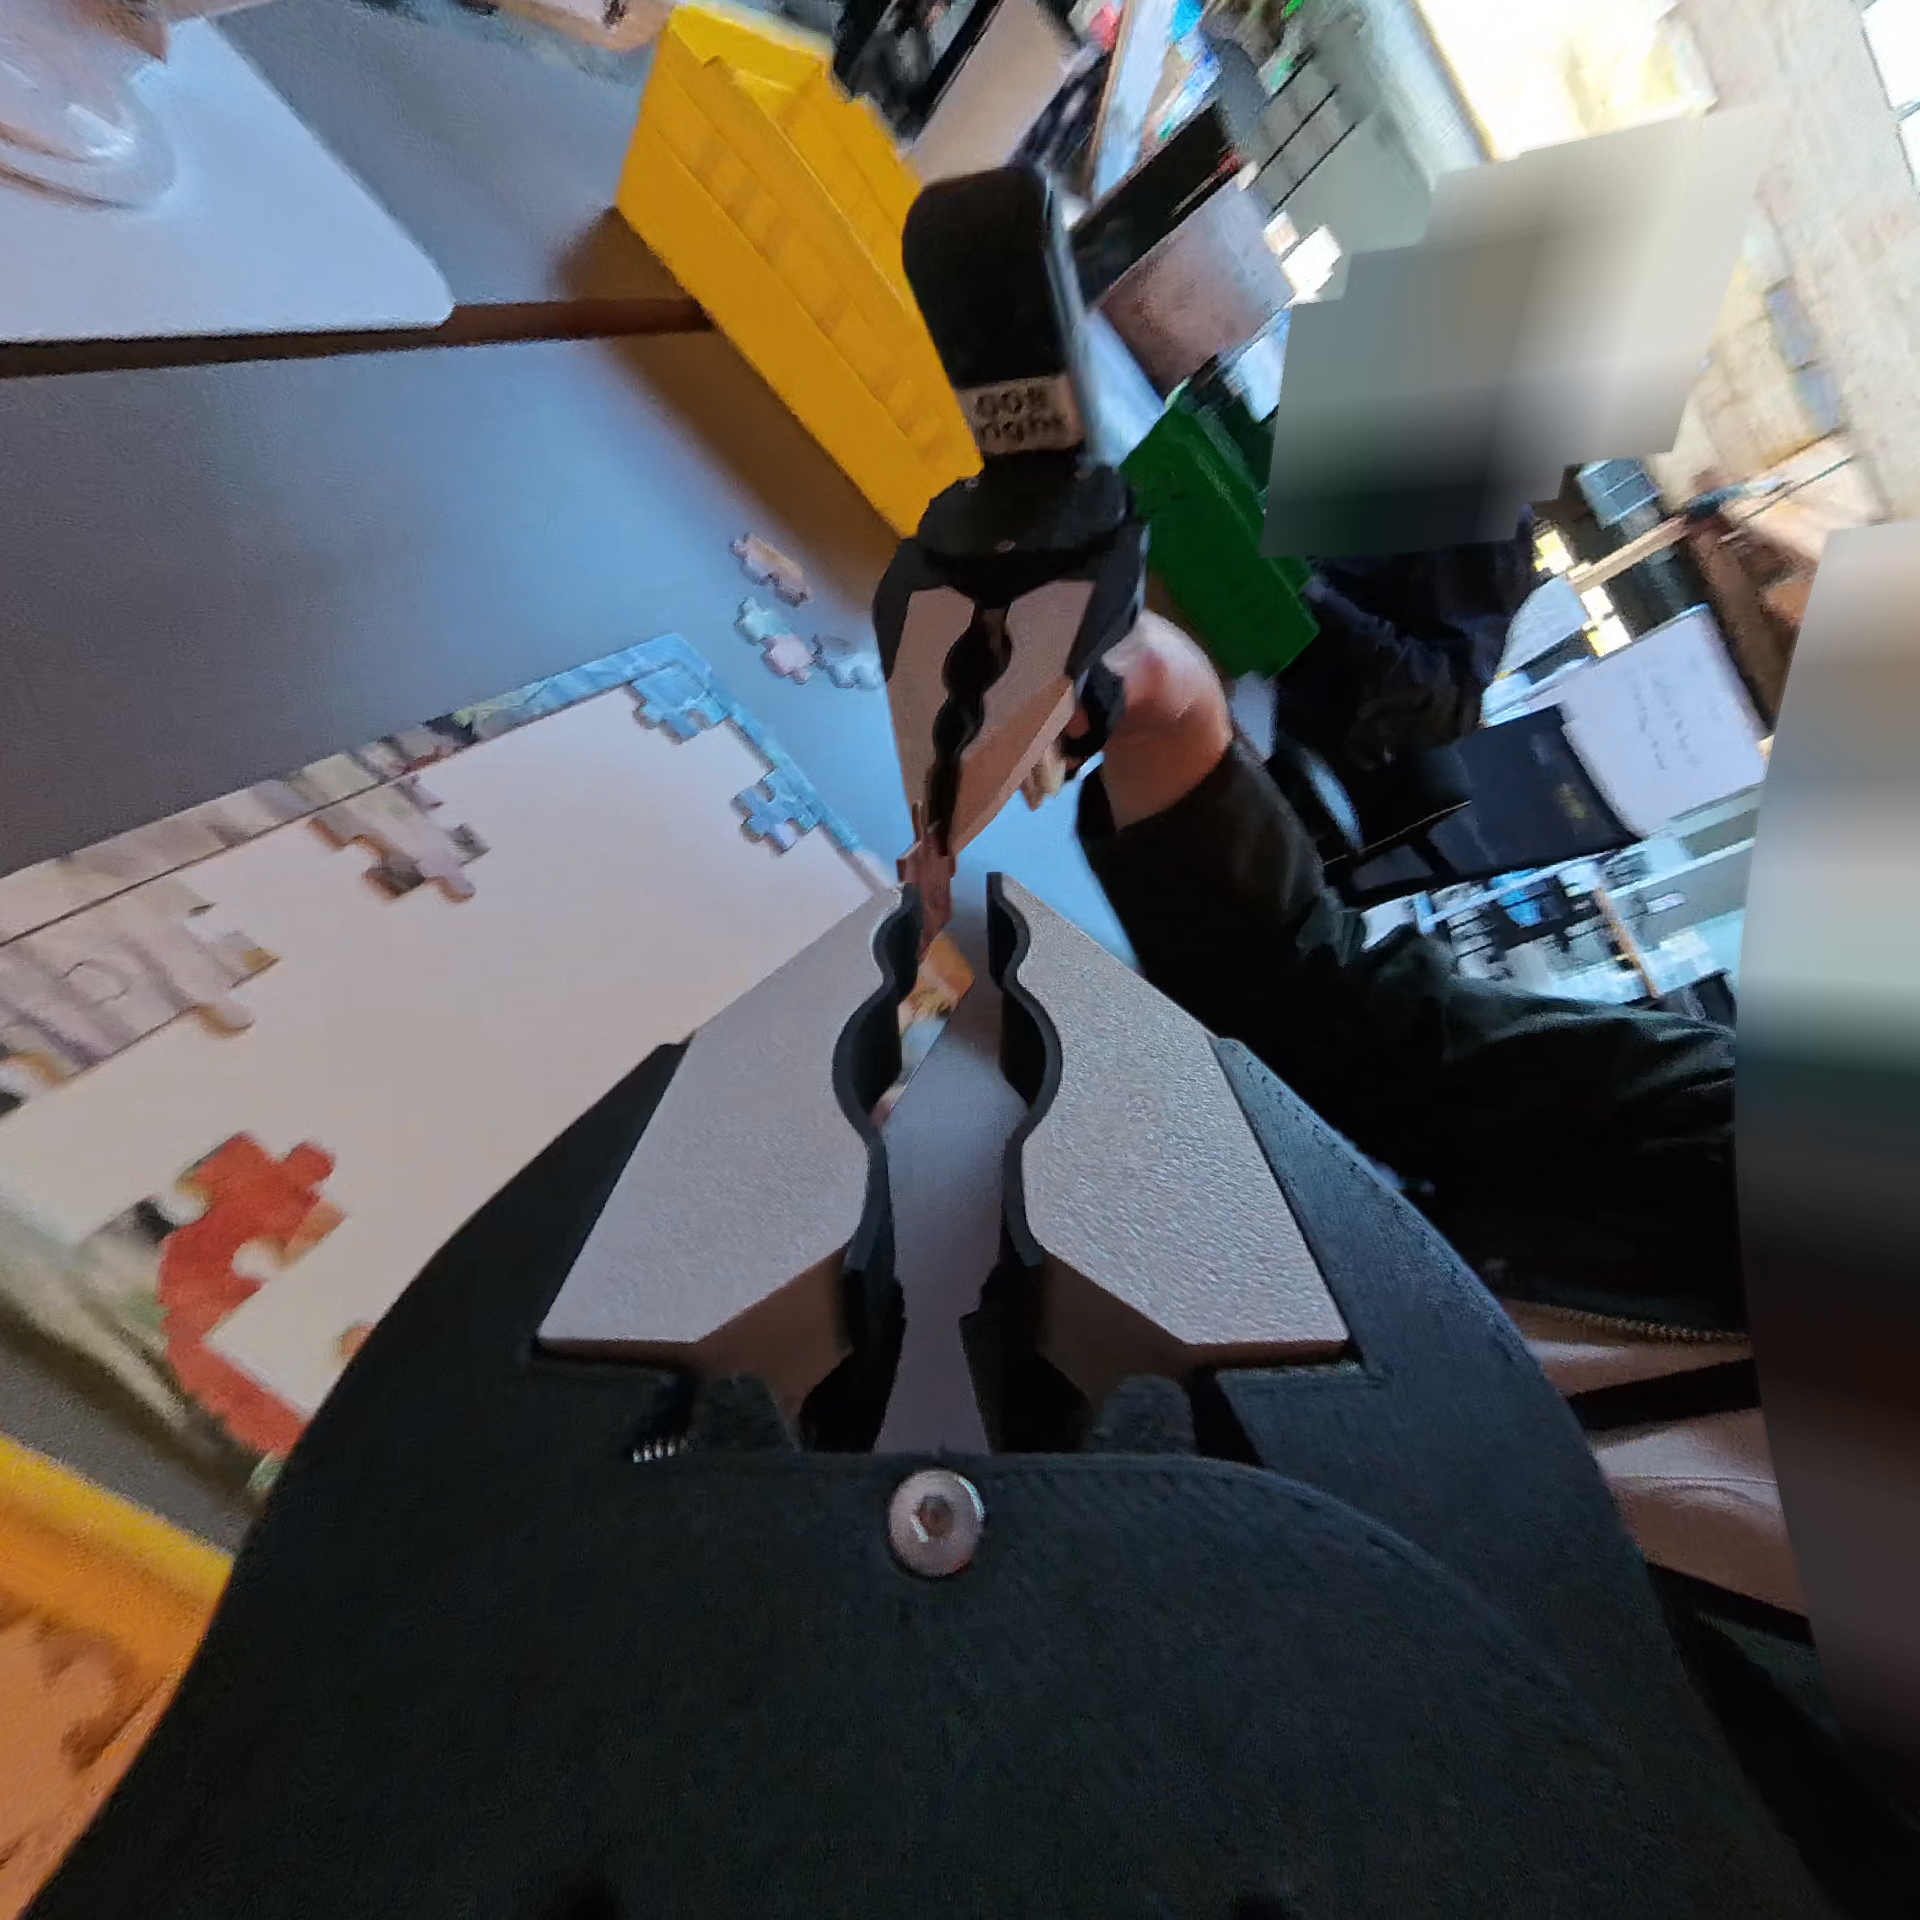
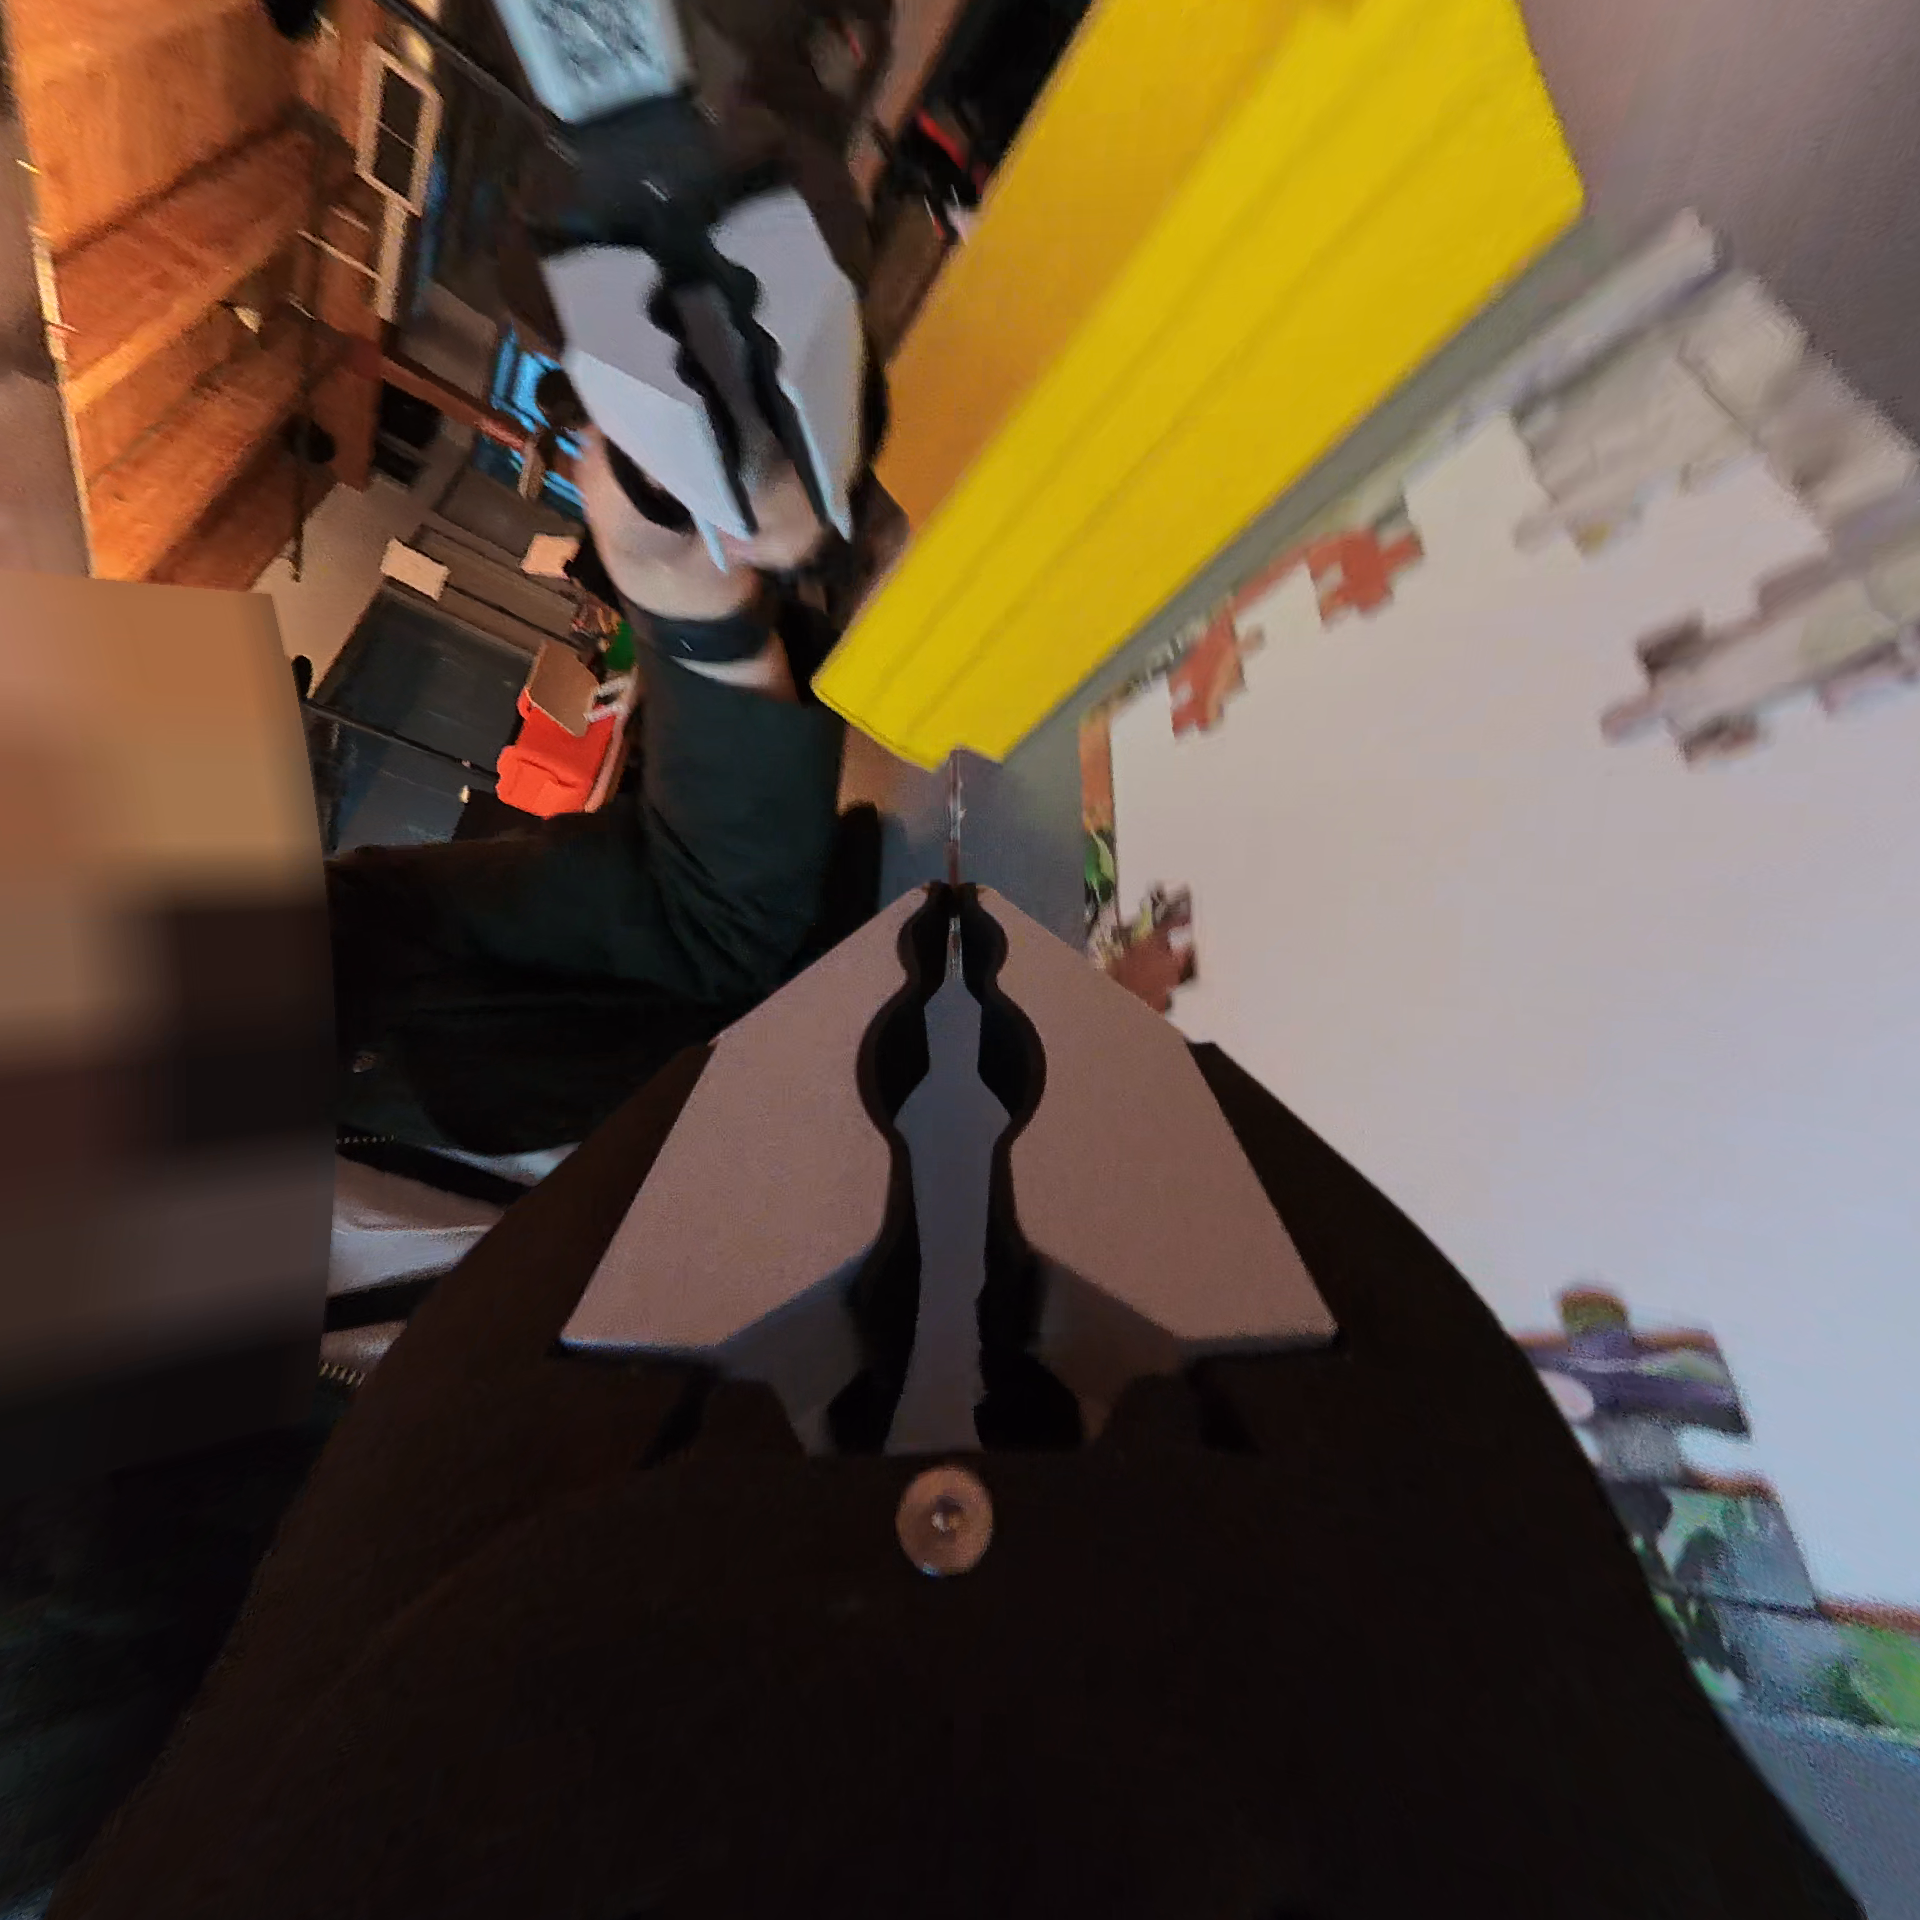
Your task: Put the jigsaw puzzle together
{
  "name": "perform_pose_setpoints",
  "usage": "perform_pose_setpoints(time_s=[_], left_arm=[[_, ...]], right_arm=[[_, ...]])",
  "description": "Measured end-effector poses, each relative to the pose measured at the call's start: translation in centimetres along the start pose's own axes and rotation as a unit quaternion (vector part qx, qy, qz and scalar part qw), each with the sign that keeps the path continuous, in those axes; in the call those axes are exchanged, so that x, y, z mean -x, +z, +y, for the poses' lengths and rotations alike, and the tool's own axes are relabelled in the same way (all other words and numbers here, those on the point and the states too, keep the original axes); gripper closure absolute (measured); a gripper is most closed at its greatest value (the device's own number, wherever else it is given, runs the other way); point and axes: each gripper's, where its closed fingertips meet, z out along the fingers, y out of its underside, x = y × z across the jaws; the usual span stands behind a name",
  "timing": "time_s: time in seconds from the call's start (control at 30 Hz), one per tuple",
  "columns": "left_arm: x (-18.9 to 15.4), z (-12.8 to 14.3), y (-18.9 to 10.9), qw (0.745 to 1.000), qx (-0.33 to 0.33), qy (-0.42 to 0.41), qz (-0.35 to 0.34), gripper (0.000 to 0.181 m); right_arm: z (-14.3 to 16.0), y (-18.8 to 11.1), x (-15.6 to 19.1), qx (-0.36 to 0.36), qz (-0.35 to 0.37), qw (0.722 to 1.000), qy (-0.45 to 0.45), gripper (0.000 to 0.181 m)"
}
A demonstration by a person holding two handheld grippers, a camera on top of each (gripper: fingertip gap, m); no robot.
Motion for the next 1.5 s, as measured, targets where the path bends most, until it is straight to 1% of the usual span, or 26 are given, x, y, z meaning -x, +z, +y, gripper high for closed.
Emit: perform_pose_setpoints(time_s=[0.07, 0.13, 0.17, 0.23, 0.3, 0.4, 0.5, 0.57, 0.7, 0.8, 1.0, 1.1, 1.17, 1.27, 1.4, 1.5], left_arm=[[1.7, 2.1, 0.1, 0.996, 0.063, -0.001, -0.064, 0.172], [3.7, 4.8, 0.2, 0.980, 0.143, -0.004, -0.136, 0.176], [4.2, 6.2, 0.3, 0.971, 0.183, -0.003, -0.154, 0.181], [4.3, 8.3, 1.2, 0.958, 0.241, -0.010, -0.153, 0.181], [4.3, 9.6, 2.3, 0.949, 0.277, -0.019, -0.147, 0.181], [5.7, 11.5, 3.1, 0.926, 0.327, -0.021, -0.186, 0.181], [6.3, 13.3, 3.3, 0.902, 0.380, -0.025, -0.204, 0.181], [6.5, 13.7, 3.5, 0.897, 0.388, -0.023, -0.212, 0.181], [6.4, 13.4, 4.0, 0.899, 0.380, -0.022, -0.215, 0.181], [6.4, 13.5, 3.9, 0.895, 0.387, -0.021, -0.220, 0.181], [6.0, 12.9, 3.8, 0.902, 0.373, -0.017, -0.218, 0.181], [6.1, 13.6, 3.6, 0.897, 0.387, -0.030, -0.214, 0.181], [6.1, 13.9, 3.9, 0.896, 0.392, -0.038, -0.205, 0.181], [6.1, 13.7, 4.3, 0.897, 0.388, -0.036, -0.208, 0.181], [5.9, 13.6, 4.6, 0.895, 0.388, -0.018, -0.218, 0.181], [5.7, 13.7, 4.8, 0.892, 0.391, -0.006, -0.227, 0.181]], right_arm=[[1.8, 0.7, -1.6, 0.044, 0.014, 0.998, 0.034, 0.181], [3.3, 1.4, -2.9, 0.079, 0.022, 0.995, 0.058, 0.181], [3.9, 1.7, -3.2, 0.093, 0.023, 0.993, 0.071, 0.181], [5.1, 2.2, -3.8, 0.118, 0.026, 0.988, 0.091, 0.181], [5.8, 2.5, -4.2, 0.134, 0.035, 0.984, 0.109, 0.181], [6.1, 2.9, -4.4, 0.131, 0.033, 0.980, 0.143, 0.181], [6.4, 3.1, -4.7, 0.131, 0.050, 0.977, 0.162, 0.181], [6.5, 3.3, -4.6, 0.126, 0.055, 0.976, 0.171, 0.181], [6.9, 3.6, -4.7, 0.127, 0.063, 0.973, 0.182, 0.181], [7.2, 3.6, -5.0, 0.134, 0.067, 0.970, 0.191, 0.181], [6.9, 3.2, -4.4, 0.128, 0.067, 0.971, 0.190, 0.181], [6.5, 2.6, -3.6, 0.097, 0.072, 0.972, 0.199, 0.181], [7.0, 2.2, -3.4, 0.082, 0.088, 0.970, 0.210, 0.181], [7.1, 2.3, -2.7, 0.038, 0.084, 0.972, 0.218, 0.181], [7.0, 3.0, -3.6, 0.011, 0.076, 0.972, 0.222, 0.181], [7.8, 3.7, -3.6, 0.045, 0.053, 0.968, 0.240, 0.180]])
